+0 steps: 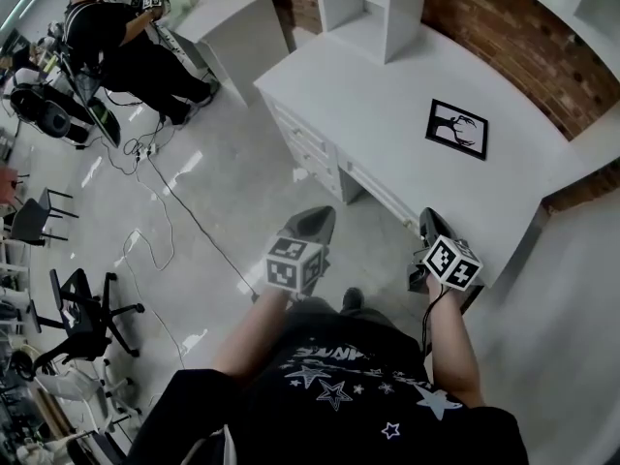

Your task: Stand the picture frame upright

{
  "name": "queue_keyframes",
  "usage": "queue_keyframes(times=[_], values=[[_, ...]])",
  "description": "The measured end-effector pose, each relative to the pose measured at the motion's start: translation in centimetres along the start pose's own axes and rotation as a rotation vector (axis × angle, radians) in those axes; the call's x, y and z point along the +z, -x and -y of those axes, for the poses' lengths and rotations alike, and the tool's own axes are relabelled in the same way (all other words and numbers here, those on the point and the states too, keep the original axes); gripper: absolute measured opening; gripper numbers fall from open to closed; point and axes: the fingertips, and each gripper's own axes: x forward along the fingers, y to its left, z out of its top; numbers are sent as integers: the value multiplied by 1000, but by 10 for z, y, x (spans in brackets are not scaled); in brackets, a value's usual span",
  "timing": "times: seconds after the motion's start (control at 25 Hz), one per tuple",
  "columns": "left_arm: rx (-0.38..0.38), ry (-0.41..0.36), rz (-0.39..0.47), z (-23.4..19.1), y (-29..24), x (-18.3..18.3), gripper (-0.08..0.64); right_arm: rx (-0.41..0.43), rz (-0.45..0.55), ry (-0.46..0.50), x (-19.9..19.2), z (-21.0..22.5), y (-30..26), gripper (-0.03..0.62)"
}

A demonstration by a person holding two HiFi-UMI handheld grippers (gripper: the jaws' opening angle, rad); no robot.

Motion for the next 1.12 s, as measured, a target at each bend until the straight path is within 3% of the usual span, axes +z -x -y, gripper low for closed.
queue_keyframes(times=[0.44,1.0,1.12], values=[[-21,-14,-9,-13,-46,33,18,-43,4,-55,19,12,-33,15],[-200,-74,-64,-65,-142,85,18,-247,20,-149,51,34,-96,15],[-253,-119,-81,-70,-162,101,18,-279,33,-192,60,37,-109,15]])
